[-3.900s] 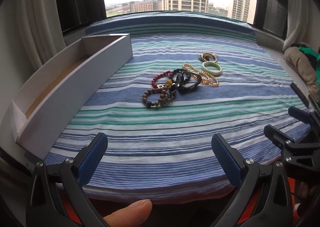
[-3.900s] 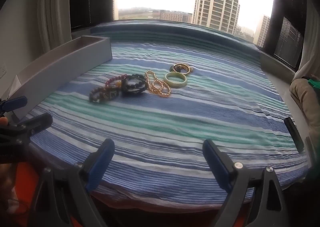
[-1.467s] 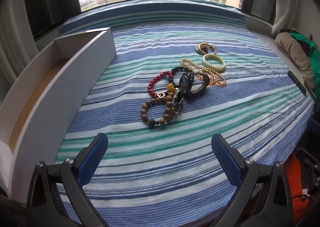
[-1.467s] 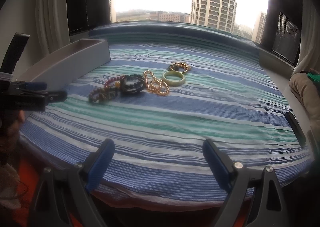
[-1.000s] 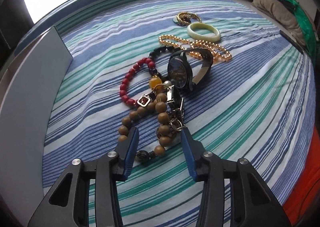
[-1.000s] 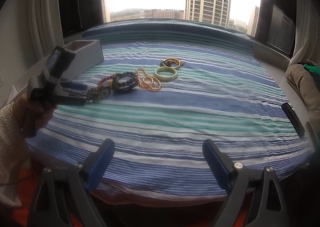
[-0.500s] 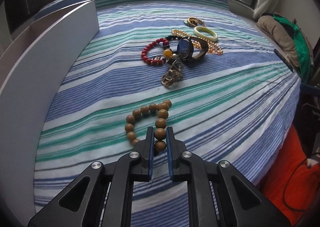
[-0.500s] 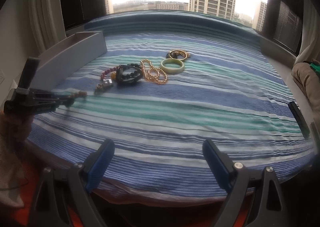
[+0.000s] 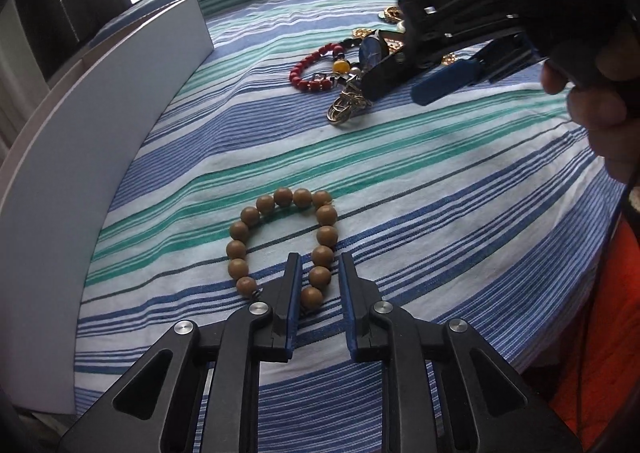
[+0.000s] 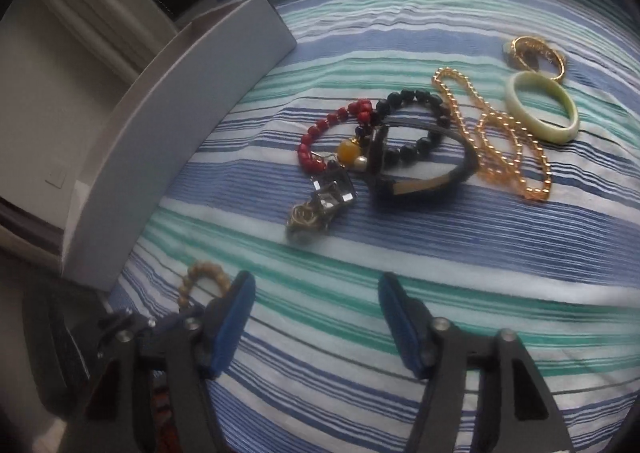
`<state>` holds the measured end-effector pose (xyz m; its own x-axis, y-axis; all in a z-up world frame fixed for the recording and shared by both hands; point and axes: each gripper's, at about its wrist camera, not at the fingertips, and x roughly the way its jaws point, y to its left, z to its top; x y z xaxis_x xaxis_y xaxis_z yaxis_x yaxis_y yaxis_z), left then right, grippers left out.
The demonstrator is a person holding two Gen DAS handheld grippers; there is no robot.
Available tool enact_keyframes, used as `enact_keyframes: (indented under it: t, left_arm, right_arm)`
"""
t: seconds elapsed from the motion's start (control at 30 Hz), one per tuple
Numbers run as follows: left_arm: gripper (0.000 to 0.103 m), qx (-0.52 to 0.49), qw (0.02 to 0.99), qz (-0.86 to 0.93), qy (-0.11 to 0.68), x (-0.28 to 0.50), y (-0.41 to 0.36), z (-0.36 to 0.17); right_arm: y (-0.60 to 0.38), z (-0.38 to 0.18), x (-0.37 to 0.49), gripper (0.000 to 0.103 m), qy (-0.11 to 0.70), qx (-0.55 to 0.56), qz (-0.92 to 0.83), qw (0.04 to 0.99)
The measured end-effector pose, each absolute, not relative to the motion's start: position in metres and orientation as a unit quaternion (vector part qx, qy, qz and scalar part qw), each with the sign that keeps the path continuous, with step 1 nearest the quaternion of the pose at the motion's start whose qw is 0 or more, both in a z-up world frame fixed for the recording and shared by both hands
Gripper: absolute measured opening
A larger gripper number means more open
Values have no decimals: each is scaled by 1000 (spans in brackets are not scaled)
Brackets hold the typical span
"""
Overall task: Organize jewelry
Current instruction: 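Grasp the wooden bead bracelet with the left tool while the right tool grasps the silver keychain, then carry both items into the white box and open both tools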
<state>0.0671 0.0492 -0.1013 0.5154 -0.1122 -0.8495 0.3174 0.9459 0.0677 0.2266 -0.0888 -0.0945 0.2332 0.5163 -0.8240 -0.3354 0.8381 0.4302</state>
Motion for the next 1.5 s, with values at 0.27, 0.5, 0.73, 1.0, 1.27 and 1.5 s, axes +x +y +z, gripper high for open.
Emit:
enact_keyframes:
  t: [0.27, 0.5, 0.73, 1.0, 1.27, 1.5]
  left_arm:
    - [10, 33, 871, -94, 481, 62, 73, -99]
    - [9, -28, 888, -59, 456, 50, 105, -63]
    - [9, -84, 915, -19, 393, 37, 163, 22]
    - [9, -69, 934, 116, 330, 51, 254, 94]
    - [10, -62, 892, 198, 402, 98, 299, 21]
    - [80, -35, 881, 264, 390, 100, 313, -3]
  right_arm:
    - [-41, -109, 253, 37, 568, 91, 183, 797]
    - [-44, -84, 241, 22, 540, 44, 208, 815]
    - [-31, 3, 223, 22, 476, 14, 302, 826]
    - [58, 99, 218, 22, 375, -3, 417, 828]
    - [173, 51, 247, 22, 393, -55, 462, 793]
    - [204, 3, 257, 67, 416, -103, 441, 789]
